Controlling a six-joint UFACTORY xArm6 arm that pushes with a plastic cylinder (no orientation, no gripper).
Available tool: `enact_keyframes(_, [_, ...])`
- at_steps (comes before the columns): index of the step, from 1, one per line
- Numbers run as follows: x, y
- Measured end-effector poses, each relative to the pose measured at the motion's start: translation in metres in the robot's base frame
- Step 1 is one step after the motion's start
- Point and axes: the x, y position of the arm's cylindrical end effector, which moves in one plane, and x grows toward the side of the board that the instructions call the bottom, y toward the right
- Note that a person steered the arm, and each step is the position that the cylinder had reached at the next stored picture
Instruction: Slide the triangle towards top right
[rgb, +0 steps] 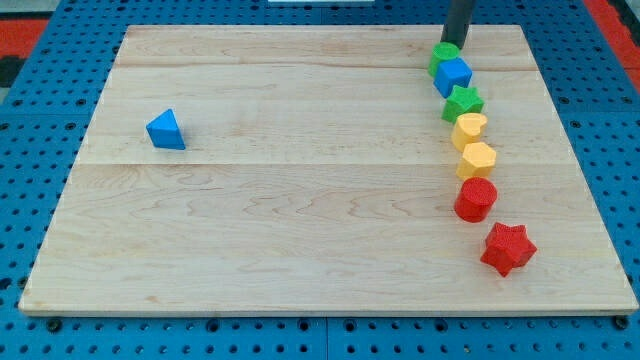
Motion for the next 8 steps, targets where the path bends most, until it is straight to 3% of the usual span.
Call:
enact_keyframes(2, [0.019,0.014])
enact_keyframes(3, [-0.018,0.011])
enact_keyframes(4, [-0.018,-0.078])
enact_keyframes(6, [0.068,-0.311])
enact_keyframes(7, [0.122,-0.35])
enact_keyframes(8, [0.145,-0.363])
